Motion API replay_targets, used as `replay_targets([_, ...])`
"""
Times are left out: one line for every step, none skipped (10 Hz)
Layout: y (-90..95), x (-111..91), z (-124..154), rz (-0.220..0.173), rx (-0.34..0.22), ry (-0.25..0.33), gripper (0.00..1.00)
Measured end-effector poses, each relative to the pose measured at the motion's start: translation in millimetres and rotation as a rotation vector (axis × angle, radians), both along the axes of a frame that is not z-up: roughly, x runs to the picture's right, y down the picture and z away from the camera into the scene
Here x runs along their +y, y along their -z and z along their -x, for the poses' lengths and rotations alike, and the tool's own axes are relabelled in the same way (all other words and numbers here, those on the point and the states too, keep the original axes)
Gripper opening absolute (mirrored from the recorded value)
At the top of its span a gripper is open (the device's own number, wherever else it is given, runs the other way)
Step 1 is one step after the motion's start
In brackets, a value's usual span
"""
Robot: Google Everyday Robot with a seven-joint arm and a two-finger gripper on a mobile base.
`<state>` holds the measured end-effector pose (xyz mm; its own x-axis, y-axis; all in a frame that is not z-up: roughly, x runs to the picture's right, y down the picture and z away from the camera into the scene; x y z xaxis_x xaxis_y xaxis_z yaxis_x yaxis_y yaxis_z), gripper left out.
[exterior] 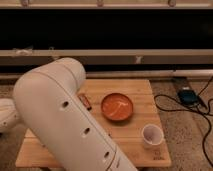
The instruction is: Stand the bottle upright
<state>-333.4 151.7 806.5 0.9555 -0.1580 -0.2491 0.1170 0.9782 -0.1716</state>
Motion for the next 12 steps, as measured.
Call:
replay_targets([-1.3, 4, 2, -0.033, -0.005, 0.027, 0.65])
replay_targets([-5.3, 8, 3, -0.068, -0.008, 0.057, 0.65])
replay_targets([-6.7, 12, 5, -0.086, -0.011, 0.072, 0.65])
replay_targets([-10.0, 16, 6, -0.119, -0.014, 0.087, 0.65])
replay_targets([-14.5, 17, 5, -0.159, -0.016, 0.086, 0.65])
replay_targets([-18.1, 19, 5, -0.190, -0.017, 0.081, 0.65])
replay_targets([-23.1, 20, 4, -0.227, -0.018, 0.075, 0.65])
replay_targets([-27.2, 21, 3, -0.254, -0.015, 0.066, 0.65])
replay_targets([-27.6, 21, 2, -0.255, -0.014, 0.065, 0.65])
replay_targets([-27.8, 20, 2, -0.255, -0.013, 0.064, 0.65])
replay_targets([-27.8, 20, 2, -0.255, -0.013, 0.064, 0.65])
replay_targets([-27.8, 20, 2, -0.254, -0.013, 0.064, 0.65])
